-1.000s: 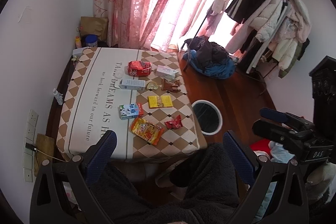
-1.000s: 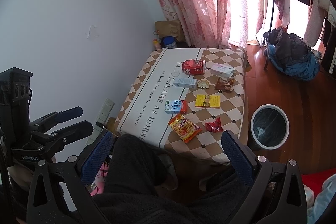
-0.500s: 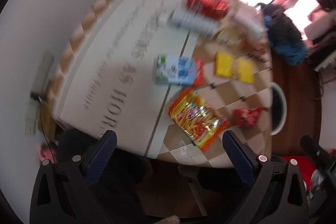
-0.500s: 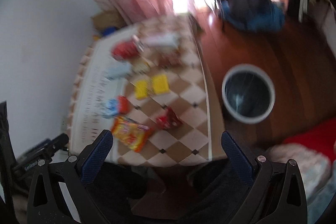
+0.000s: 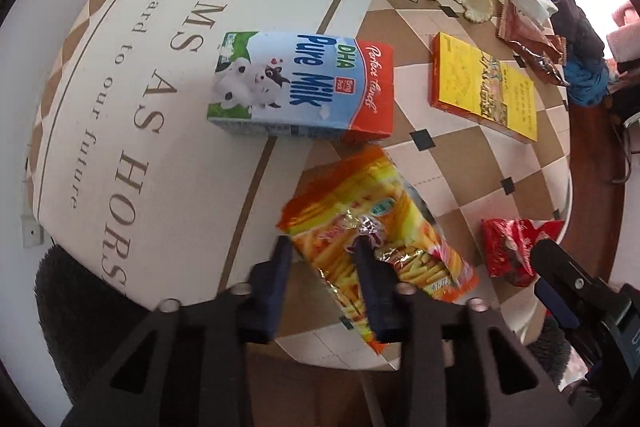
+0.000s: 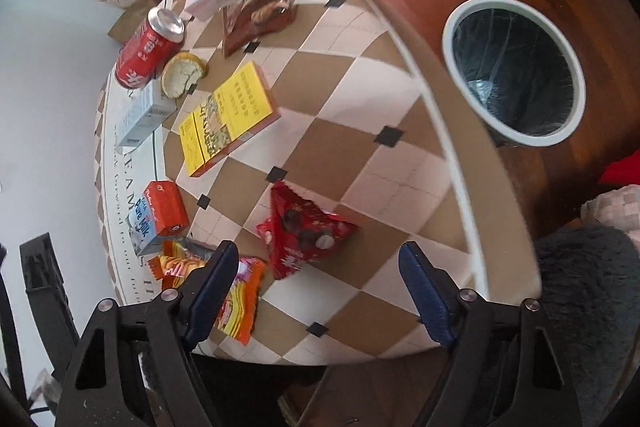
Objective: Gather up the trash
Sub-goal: 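Grasp the orange snack bag with the left tool while the right tool grasps the red wrapper, then carry both items over the white bin and open both tools to drop them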
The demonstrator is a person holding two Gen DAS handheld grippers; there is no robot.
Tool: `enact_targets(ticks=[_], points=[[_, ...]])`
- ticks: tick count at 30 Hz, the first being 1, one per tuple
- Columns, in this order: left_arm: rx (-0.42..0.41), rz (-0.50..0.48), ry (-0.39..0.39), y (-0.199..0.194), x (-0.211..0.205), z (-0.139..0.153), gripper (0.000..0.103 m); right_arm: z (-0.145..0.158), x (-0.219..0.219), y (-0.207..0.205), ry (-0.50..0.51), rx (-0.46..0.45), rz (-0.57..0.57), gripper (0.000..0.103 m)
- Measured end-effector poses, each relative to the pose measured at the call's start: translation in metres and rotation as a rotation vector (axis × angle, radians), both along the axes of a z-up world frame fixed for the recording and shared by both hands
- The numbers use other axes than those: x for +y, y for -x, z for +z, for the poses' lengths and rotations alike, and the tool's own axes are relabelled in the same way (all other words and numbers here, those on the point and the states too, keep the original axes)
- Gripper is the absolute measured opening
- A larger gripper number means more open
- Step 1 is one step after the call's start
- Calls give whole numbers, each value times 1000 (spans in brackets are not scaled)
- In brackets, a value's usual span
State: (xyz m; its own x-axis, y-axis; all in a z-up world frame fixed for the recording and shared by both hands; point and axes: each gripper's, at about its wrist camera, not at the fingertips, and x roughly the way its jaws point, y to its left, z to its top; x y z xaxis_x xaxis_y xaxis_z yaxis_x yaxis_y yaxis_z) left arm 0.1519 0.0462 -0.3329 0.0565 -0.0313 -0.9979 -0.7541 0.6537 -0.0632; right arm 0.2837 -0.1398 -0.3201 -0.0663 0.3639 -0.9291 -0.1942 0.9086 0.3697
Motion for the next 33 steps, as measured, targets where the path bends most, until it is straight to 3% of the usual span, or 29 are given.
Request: enact_targets(ticks=[4,7,9,12,17,26,33], points=[[-21,-18,-33,4,0,12,6,-11,14,1,2,1,11,76],[-34,-36,-65,10,0,25,4,-17,21,2,-2,-13,22,59],[-42,-48,-98,15,-2,39,3,-18,22,5,-1,-23,28,37],[-57,-60,-144,23,1,52,3,-16,22,10,1,-40,47,30],[-90,-85,-260,41,2,96,3,2,14,18,-8,-98,79,25],[-171,-137,-461,43,-10,127,2,52,7,28,-42,-223,123,22],[-245,-184,-534,32,-26,157,2,98,7,35,-50,-359,186,22]])
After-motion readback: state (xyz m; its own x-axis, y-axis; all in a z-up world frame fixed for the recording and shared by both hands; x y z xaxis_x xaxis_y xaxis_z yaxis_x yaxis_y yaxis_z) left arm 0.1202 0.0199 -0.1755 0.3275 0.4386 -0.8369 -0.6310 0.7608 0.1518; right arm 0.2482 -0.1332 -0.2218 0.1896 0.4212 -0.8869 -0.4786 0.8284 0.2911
